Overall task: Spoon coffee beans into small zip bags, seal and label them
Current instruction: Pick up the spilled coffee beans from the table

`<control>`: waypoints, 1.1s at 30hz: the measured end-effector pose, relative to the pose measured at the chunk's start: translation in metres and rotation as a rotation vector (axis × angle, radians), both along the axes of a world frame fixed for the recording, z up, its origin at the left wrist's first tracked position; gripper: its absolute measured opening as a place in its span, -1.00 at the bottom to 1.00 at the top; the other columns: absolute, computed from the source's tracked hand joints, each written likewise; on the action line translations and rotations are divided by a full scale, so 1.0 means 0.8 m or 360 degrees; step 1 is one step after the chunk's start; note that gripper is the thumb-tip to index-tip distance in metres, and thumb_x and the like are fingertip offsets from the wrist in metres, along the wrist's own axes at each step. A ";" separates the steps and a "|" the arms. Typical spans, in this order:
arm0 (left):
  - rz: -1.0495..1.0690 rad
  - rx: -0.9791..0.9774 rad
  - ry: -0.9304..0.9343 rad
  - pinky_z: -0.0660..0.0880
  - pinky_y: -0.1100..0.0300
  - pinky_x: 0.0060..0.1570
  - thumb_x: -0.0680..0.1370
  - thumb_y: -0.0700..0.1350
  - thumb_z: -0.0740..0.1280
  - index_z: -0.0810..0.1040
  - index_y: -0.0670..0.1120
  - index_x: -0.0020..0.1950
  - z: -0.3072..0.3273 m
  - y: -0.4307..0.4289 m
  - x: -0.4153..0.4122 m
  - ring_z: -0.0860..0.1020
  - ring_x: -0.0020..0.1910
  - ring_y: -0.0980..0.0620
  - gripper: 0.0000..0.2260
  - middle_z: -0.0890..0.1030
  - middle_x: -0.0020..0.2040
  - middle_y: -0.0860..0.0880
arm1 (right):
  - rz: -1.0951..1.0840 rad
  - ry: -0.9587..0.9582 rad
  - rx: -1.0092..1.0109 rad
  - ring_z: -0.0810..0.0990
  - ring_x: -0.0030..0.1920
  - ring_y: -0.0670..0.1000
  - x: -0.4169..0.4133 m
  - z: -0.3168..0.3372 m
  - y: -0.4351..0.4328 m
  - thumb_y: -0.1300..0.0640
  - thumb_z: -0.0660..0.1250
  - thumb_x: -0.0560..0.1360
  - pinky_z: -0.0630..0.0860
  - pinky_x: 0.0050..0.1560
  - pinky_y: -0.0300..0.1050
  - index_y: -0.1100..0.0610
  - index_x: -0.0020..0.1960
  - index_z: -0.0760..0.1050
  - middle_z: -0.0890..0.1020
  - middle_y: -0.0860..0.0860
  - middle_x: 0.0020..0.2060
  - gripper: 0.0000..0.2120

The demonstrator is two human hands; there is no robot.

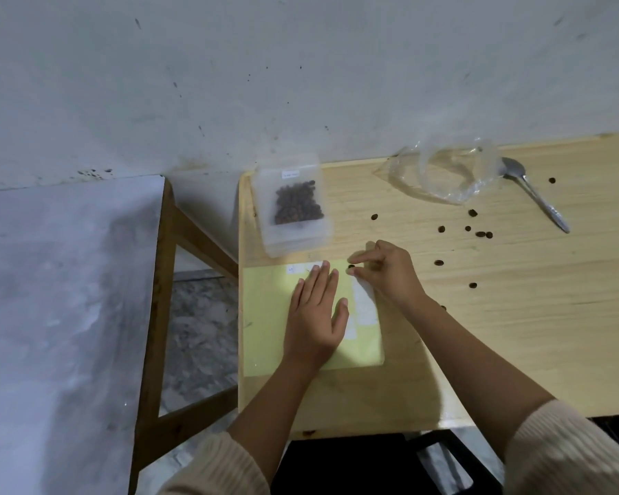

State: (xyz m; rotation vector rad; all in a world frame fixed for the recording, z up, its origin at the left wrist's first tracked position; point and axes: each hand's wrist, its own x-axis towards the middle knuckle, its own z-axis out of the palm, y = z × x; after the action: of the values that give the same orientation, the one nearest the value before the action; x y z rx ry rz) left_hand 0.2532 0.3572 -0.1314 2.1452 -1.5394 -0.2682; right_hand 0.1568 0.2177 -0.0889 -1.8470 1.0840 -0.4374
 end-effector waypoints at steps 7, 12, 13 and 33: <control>0.0010 0.0021 0.0021 0.11 0.08 0.46 0.56 -0.01 0.15 0.37 -0.12 0.42 0.003 -0.001 0.000 0.17 0.49 0.06 -0.56 0.31 0.47 -0.06 | 0.0242 0.0164 -0.0197 0.40 -0.31 -0.16 0.005 -0.003 -0.002 0.27 0.37 0.46 0.24 -0.24 -0.36 0.25 -0.15 0.56 0.41 -0.08 -0.34 -0.96; -0.0021 0.0041 0.0007 0.07 0.11 0.46 0.57 0.00 0.13 0.36 -0.11 0.43 0.004 0.000 0.002 0.16 0.50 0.05 -0.56 0.29 0.48 -0.05 | -0.0360 -0.0138 0.0341 0.39 -0.41 -0.21 -0.015 0.020 0.007 0.24 0.14 0.58 0.31 -0.32 -0.41 0.04 -0.31 0.35 0.41 -0.12 -0.41 -0.71; -0.0014 0.0050 -0.0001 0.06 0.12 0.46 0.57 0.01 0.12 0.37 -0.11 0.42 0.004 -0.001 0.002 0.17 0.49 0.04 -0.56 0.29 0.47 -0.05 | -0.0509 -0.0232 0.0498 0.37 -0.41 -0.19 -0.023 0.022 0.006 0.25 0.12 0.57 0.31 -0.32 -0.37 0.08 -0.32 0.34 0.40 -0.09 -0.42 -0.71; 0.0077 0.0309 0.0007 -0.13 0.01 0.48 0.60 -0.01 0.16 0.25 -0.10 0.47 0.018 -0.056 -0.052 -0.02 0.54 -0.03 -0.55 0.11 0.54 -0.06 | -0.0559 0.0339 0.0039 0.46 -0.18 -0.19 -0.171 -0.006 0.028 0.10 0.54 0.31 0.29 -0.21 -0.56 0.11 -0.11 0.55 0.51 -0.10 -0.21 -0.77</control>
State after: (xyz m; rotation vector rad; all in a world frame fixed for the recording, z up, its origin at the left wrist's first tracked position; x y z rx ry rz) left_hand 0.2116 0.3121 -0.1172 2.3248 -1.5108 -0.4217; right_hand 0.0202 0.2405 -0.0937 -1.7117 1.5632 -0.4325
